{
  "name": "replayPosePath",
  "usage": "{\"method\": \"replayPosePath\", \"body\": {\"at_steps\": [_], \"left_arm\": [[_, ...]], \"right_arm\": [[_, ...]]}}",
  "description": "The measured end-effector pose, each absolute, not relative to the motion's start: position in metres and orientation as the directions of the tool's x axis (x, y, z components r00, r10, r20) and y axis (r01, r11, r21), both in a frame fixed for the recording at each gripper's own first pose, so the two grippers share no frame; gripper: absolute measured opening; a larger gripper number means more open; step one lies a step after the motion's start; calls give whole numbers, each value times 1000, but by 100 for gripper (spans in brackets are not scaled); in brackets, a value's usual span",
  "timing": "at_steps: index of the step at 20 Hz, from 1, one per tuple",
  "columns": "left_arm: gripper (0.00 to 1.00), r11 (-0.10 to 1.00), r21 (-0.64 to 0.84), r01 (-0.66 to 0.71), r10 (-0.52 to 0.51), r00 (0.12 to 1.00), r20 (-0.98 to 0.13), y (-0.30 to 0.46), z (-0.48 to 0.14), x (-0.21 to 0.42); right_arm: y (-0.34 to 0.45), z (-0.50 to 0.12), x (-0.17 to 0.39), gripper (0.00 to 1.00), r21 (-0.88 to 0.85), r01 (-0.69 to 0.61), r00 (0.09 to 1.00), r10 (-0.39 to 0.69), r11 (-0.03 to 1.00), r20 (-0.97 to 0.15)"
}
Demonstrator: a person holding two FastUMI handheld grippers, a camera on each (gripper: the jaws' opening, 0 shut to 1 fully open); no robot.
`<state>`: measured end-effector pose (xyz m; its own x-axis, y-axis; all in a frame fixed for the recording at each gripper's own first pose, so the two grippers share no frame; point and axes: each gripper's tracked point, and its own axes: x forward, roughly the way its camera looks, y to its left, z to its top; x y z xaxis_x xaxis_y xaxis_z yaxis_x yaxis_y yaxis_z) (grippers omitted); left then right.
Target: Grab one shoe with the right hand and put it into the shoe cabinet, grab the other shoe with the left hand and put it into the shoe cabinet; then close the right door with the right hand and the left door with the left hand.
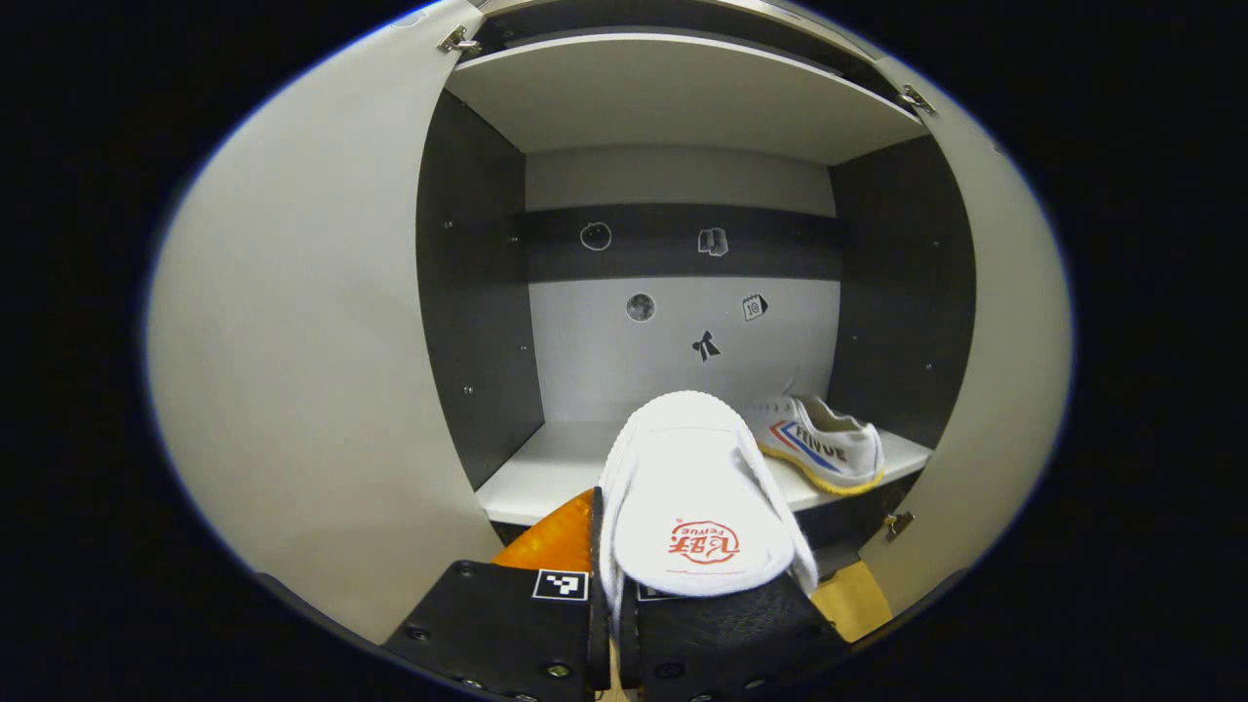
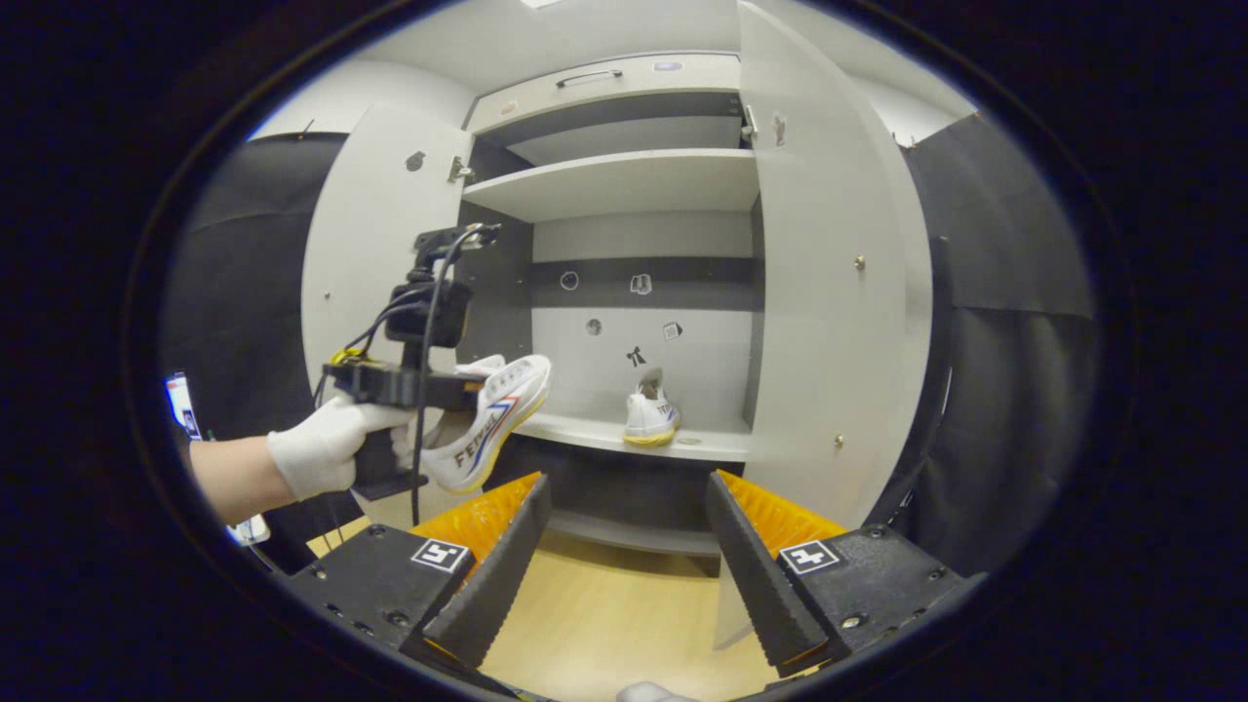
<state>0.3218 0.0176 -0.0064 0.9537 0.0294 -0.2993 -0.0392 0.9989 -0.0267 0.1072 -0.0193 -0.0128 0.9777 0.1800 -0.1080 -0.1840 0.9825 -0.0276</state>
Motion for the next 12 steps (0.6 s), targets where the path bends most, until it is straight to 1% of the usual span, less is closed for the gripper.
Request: {"method": "replayPosePath", "body": {"at_steps": [1,3,5,7,10,12], "left_arm": [[13,999,-22,-47,39,955,-296,17,2,337],[13,998,-27,-49,38,953,-299,-2,-11,350],[13,998,-10,-59,53,953,-300,0,-11,371],[13,998,11,-63,63,944,-324,4,-16,385],[13,998,22,-65,68,906,-418,1,-44,401],[13,997,1,-77,67,868,-492,2,-61,405]], "right_arm": [[-19,-13,109,100,-31,-194,976,189,981,-111],[-18,-15,113,100,-29,-207,972,202,978,-121],[-16,-18,113,100,-27,-224,967,218,974,-134],[-17,-19,111,100,-43,-232,965,224,972,-136],[-17,-21,110,100,-91,-234,966,220,968,-137],[-15,-23,110,100,-74,-251,960,239,965,-148]]}}
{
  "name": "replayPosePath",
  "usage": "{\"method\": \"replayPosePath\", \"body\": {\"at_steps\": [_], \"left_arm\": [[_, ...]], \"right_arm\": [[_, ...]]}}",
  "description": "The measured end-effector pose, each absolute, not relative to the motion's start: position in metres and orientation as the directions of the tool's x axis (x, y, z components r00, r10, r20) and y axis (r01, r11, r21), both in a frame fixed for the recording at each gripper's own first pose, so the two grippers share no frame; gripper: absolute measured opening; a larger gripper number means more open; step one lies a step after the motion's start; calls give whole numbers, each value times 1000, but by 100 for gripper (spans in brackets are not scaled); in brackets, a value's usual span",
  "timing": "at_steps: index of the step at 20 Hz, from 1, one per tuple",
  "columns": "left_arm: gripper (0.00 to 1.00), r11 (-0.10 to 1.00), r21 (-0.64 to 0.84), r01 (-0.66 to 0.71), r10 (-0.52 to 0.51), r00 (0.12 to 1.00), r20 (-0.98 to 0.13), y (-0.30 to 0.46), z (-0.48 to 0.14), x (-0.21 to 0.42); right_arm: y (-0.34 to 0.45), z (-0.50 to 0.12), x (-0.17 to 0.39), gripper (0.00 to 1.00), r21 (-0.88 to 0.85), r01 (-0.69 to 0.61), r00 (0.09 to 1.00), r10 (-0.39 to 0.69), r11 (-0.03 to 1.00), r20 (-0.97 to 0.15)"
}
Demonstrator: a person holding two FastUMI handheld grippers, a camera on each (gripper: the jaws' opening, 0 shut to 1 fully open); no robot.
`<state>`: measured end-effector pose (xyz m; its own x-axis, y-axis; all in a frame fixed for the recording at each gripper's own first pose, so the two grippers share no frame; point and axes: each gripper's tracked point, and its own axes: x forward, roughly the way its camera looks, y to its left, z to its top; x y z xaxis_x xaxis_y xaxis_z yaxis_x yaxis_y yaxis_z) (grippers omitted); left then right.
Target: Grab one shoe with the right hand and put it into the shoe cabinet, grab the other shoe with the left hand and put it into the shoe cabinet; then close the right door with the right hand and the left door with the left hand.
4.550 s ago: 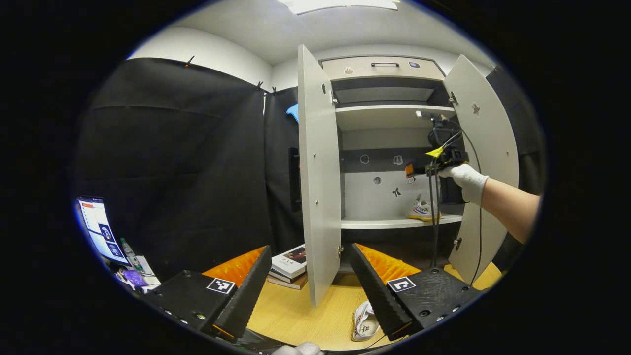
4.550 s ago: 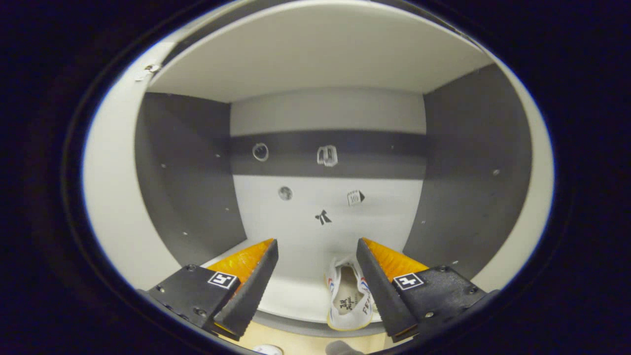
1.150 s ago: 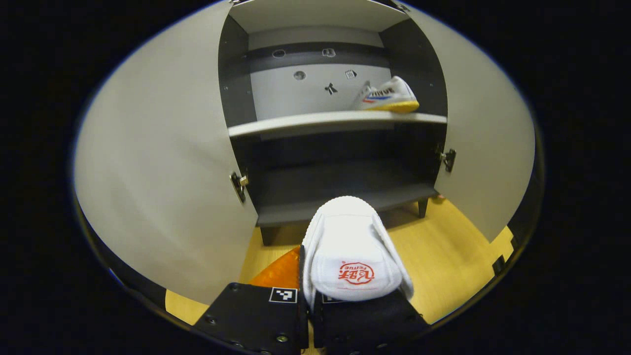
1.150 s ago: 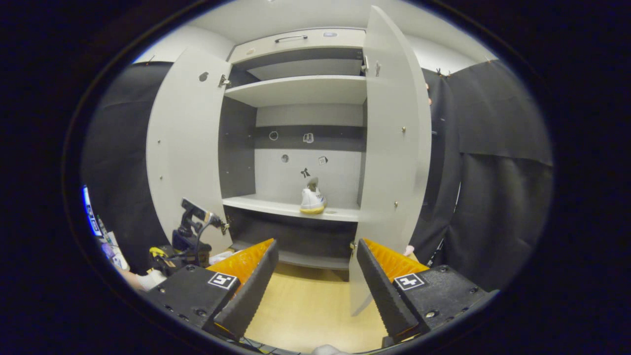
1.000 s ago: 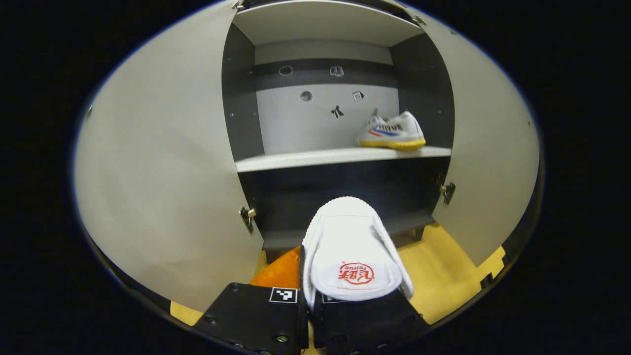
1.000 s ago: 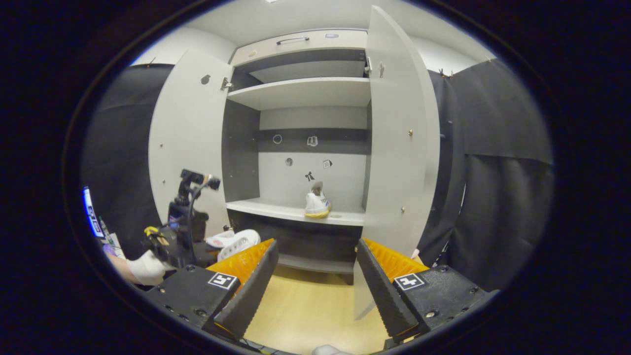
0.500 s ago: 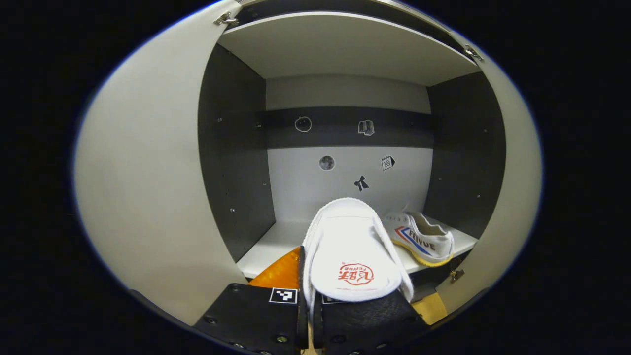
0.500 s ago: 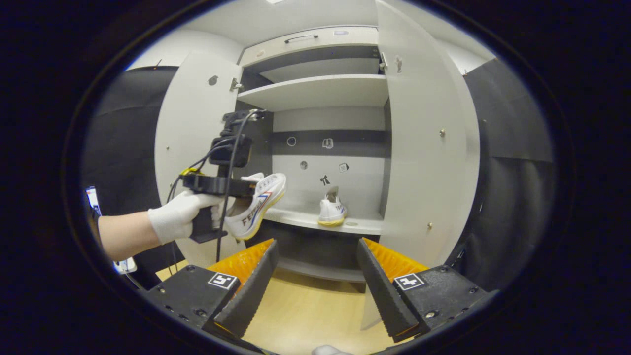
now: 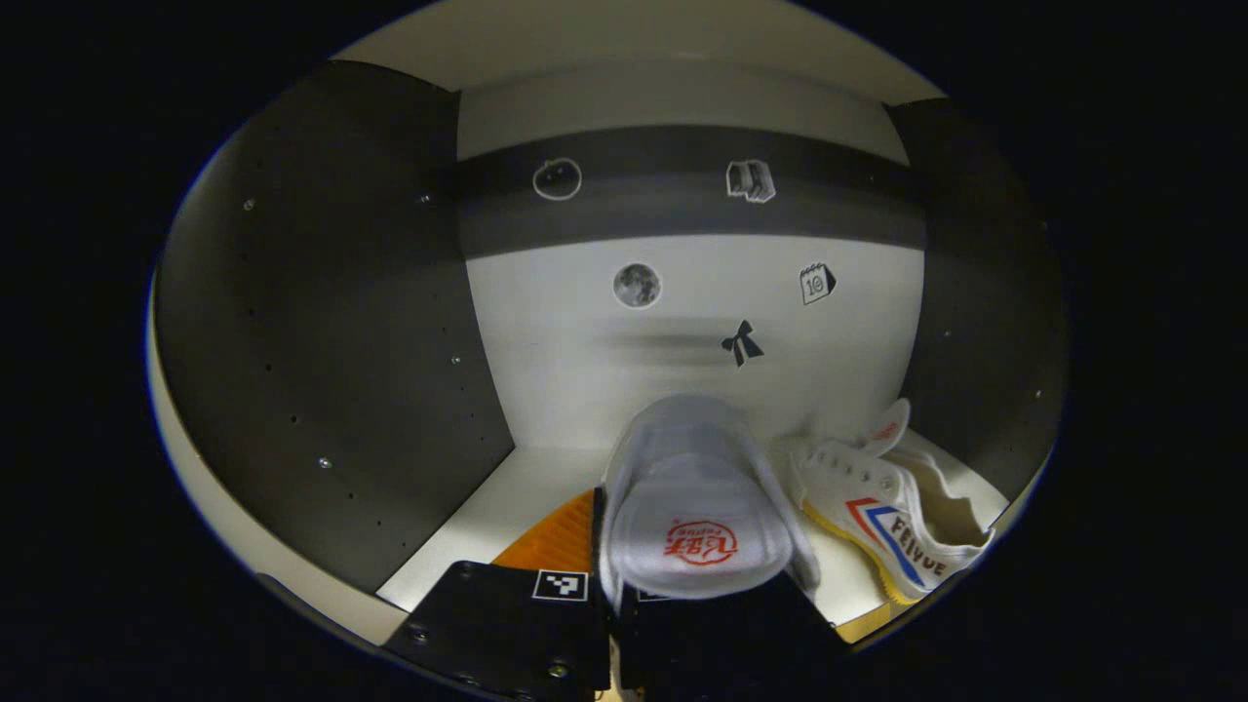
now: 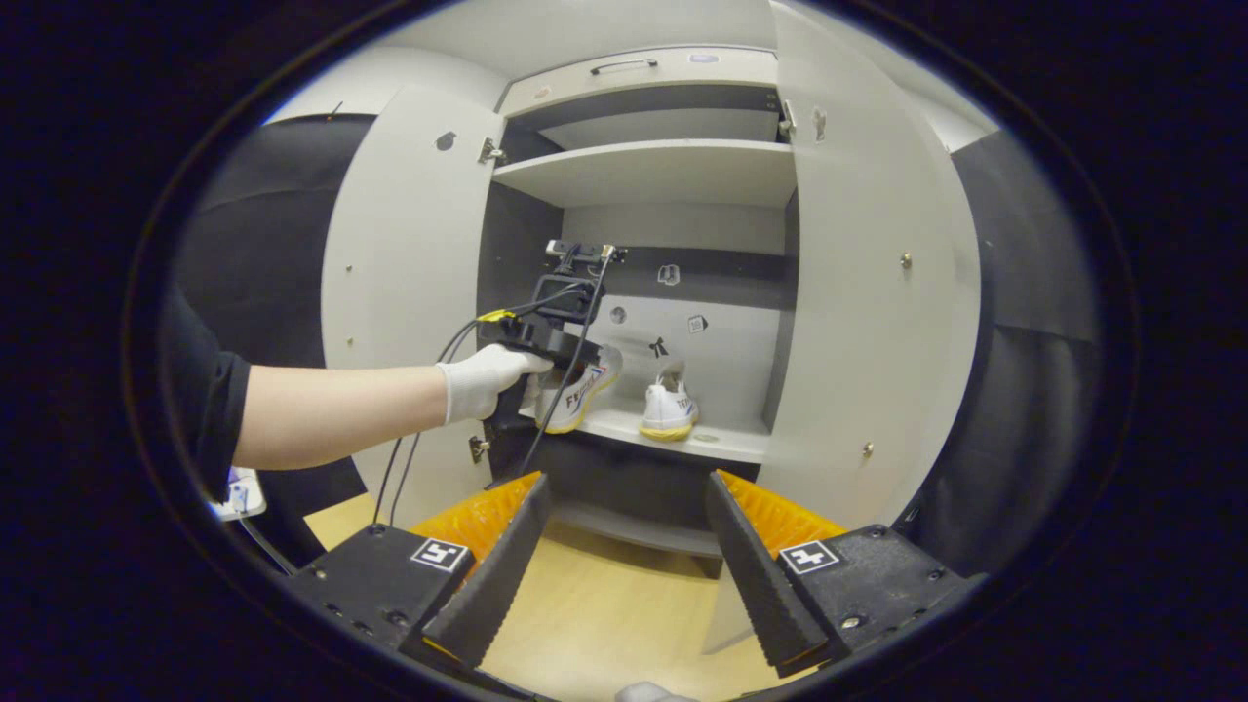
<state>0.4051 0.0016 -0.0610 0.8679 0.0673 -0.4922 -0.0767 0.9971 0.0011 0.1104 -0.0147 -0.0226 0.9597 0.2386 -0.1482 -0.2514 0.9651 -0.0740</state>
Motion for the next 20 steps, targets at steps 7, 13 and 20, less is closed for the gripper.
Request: {"method": "replayPosePath", "body": {"at_steps": [7,13,20], "left_arm": [[11,997,-31,-69,34,780,-625,2,-85,398],[50,997,-75,-36,-14,818,-575,-1,-65,392],[96,995,-69,-70,41,932,-361,24,3,357]], "right_arm": [[-20,-26,120,100,-26,-258,952,250,966,-177],[-22,-25,122,100,-21,-258,951,251,966,-179],[-21,-19,114,100,-23,-238,960,231,971,-155]]}}
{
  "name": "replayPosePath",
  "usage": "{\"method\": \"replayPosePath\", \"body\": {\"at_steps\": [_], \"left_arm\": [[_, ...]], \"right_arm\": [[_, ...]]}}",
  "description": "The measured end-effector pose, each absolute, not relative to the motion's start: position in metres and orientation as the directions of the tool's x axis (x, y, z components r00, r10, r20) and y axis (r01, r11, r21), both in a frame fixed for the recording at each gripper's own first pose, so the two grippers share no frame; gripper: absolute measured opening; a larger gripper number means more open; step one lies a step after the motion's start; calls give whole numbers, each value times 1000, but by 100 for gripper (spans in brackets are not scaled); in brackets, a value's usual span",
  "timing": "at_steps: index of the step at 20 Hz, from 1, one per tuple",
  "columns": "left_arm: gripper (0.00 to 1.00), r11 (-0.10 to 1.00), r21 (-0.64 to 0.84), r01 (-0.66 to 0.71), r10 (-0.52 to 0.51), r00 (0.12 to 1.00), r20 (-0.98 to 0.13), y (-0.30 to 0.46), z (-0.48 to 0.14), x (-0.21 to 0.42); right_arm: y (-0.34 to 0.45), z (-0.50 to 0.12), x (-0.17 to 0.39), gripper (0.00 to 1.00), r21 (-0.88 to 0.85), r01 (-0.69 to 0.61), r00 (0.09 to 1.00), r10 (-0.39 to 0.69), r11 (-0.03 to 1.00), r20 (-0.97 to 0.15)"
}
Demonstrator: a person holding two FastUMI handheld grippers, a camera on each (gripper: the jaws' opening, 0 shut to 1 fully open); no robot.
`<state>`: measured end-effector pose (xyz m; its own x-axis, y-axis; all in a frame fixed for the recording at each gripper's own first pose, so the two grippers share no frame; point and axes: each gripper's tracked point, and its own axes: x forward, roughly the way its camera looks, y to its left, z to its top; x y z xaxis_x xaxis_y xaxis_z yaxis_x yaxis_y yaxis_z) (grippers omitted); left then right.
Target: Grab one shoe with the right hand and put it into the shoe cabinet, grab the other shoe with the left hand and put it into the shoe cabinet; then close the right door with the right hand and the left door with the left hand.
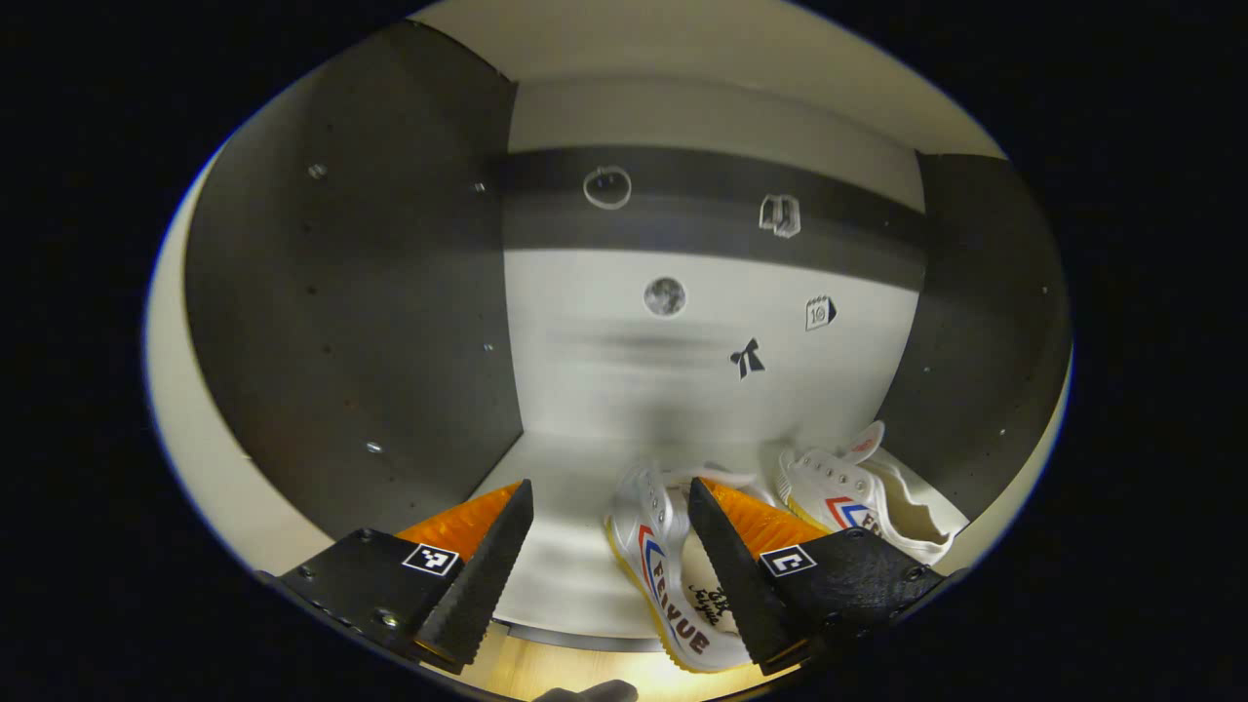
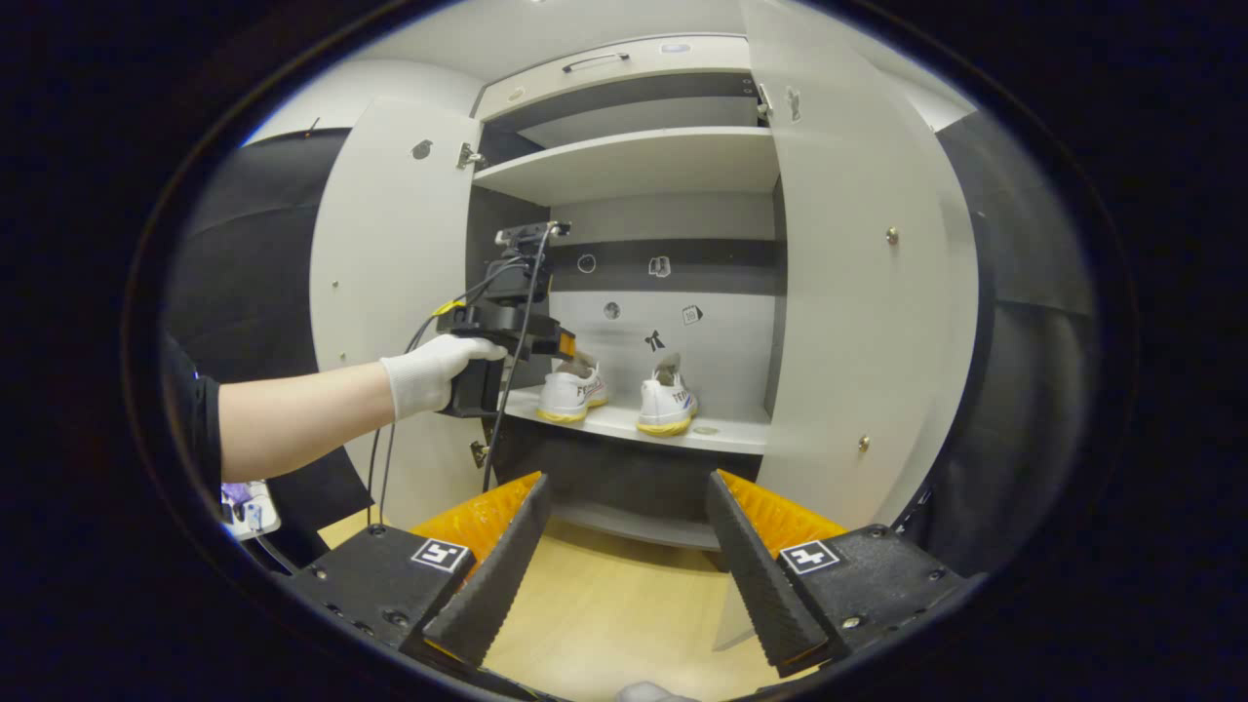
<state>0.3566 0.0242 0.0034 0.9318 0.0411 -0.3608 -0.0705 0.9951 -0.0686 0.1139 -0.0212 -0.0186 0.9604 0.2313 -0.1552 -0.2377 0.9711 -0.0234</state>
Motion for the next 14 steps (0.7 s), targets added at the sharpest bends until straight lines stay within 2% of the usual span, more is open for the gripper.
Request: {"method": "replayPosePath", "body": {"at_steps": [6,7,8,12,13,14], "left_arm": [[95,998,7,-58,58,988,-140,20,70,273],[85,999,13,-45,47,992,-113,15,75,258],[95,999,26,-33,35,995,-96,11,78,241],[97,1000,11,-15,15,996,-92,5,72,179],[100,1000,-1,-13,13,995,-96,7,71,163],[96,1000,2,-4,4,997,-83,8,72,148]], "right_arm": [[-22,-6,104,100,-27,-208,972,203,978,-114],[-22,-4,103,100,-30,-199,975,195,979,-105],[-23,-2,103,100,-28,-193,977,189,981,-97],[-23,7,89,100,-35,-160,985,157,987,-70],[-23,9,85,100,-37,-150,987,148,988,-61],[-23,11,81,100,-37,-144,988,142,989,-56]]}}
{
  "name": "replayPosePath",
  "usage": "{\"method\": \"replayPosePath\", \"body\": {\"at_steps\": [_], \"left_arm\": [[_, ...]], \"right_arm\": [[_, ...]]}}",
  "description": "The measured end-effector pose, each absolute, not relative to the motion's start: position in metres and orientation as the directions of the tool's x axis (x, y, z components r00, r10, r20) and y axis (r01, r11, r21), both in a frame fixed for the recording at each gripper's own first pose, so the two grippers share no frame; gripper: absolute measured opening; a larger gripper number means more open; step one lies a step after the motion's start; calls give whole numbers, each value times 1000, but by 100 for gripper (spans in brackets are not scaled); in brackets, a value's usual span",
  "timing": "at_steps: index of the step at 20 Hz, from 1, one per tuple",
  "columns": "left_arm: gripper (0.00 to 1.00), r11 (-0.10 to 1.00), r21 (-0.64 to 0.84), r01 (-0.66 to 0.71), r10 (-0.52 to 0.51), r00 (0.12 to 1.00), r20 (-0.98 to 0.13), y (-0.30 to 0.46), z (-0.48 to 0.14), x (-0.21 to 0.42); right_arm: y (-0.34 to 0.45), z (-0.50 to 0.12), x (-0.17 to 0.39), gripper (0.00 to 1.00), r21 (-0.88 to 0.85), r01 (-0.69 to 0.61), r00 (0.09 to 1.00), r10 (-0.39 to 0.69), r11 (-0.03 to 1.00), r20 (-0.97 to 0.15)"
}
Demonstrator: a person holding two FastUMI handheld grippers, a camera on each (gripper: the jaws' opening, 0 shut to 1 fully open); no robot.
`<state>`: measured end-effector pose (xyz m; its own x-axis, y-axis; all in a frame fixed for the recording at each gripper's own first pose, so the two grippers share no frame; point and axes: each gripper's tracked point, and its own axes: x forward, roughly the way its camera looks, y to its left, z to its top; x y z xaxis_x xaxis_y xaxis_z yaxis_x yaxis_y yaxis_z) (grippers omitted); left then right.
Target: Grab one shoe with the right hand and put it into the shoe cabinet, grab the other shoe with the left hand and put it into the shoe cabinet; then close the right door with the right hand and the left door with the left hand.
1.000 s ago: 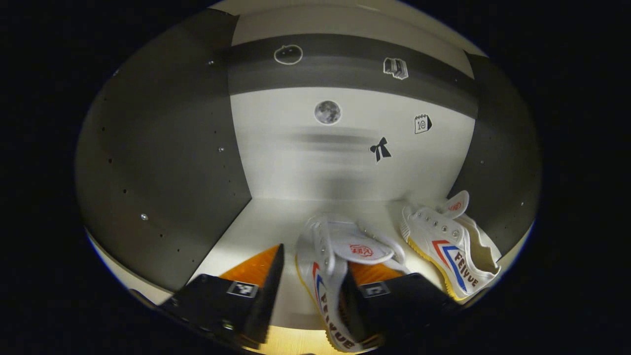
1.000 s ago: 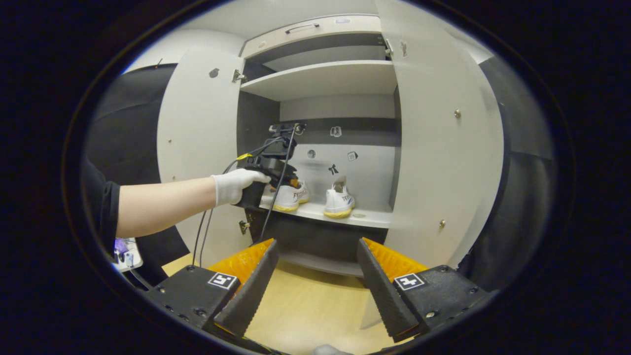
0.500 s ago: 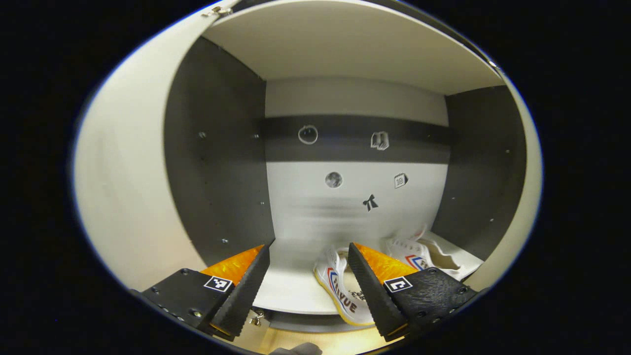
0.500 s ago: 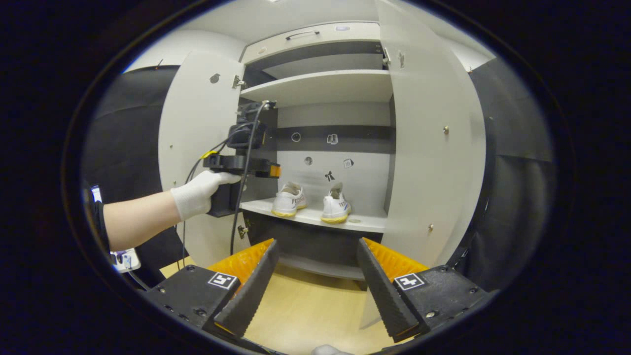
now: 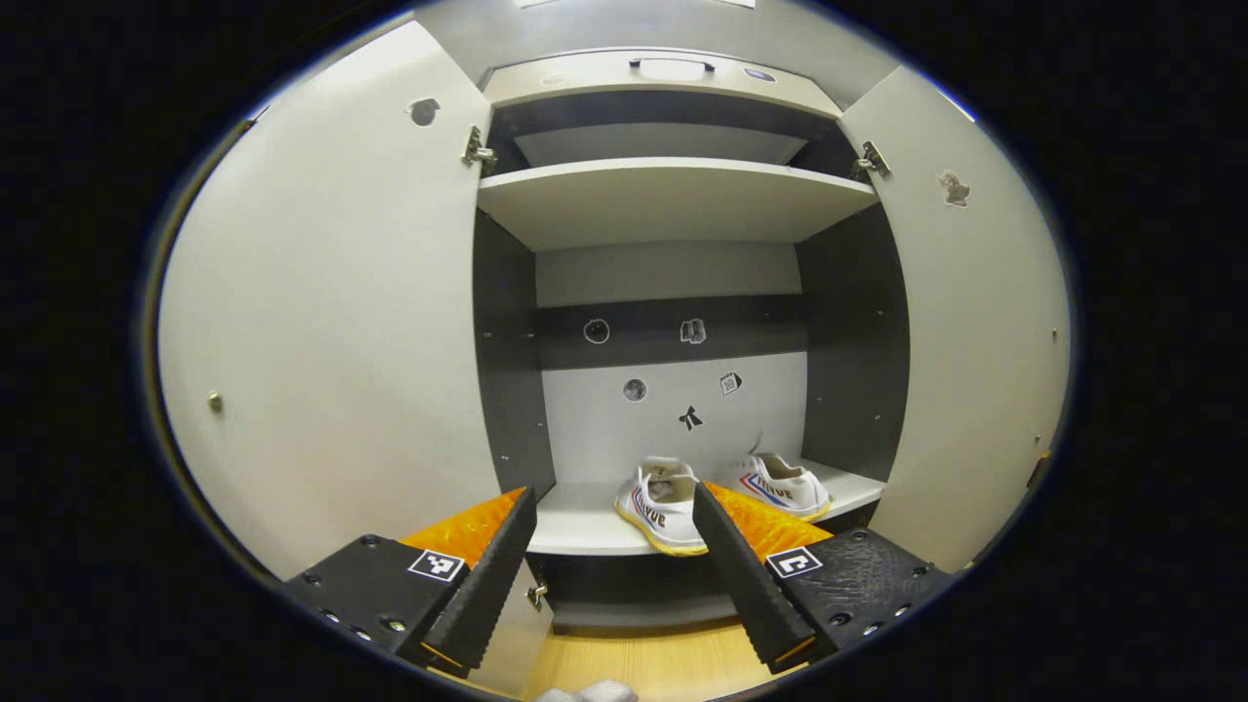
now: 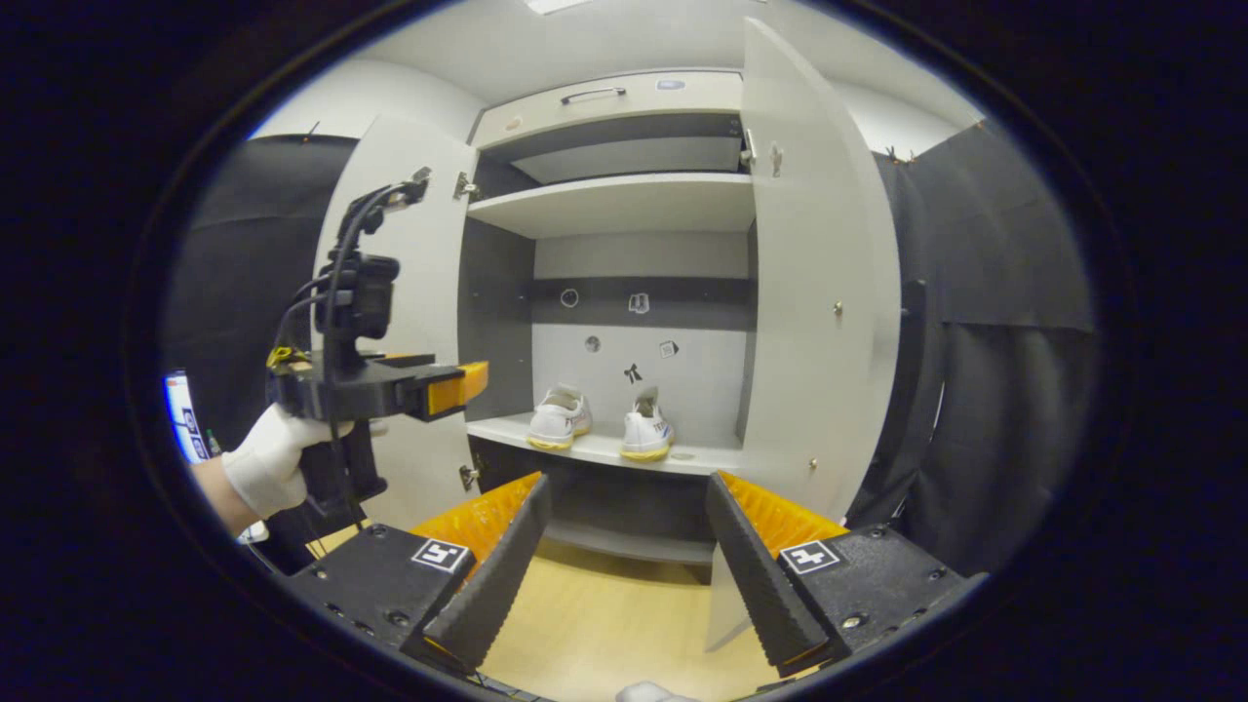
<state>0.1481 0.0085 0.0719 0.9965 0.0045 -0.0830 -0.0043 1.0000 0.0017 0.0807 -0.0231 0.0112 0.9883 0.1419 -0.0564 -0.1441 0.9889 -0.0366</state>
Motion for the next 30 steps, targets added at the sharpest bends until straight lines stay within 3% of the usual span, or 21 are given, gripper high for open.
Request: {"method": "replayPosePath", "body": {"at_steps": [12,24,28,30], "left_arm": [[96,997,-19,-70,68,994,-90,37,43,-9],[96,1000,2,-26,26,998,-59,-1,61,-13],[100,1000,-14,-24,23,998,-57,-14,65,-13],[96,999,-22,-35,33,998,-57,-15,66,-13]], "right_arm": [[-41,0,42,100,-5,-50,997,49,999,-66],[-194,43,39,100,10,216,976,-216,976,5],[-227,52,63,100,26,252,968,-252,967,0],[-230,54,73,100,26,252,968,-252,967,-8]]}}
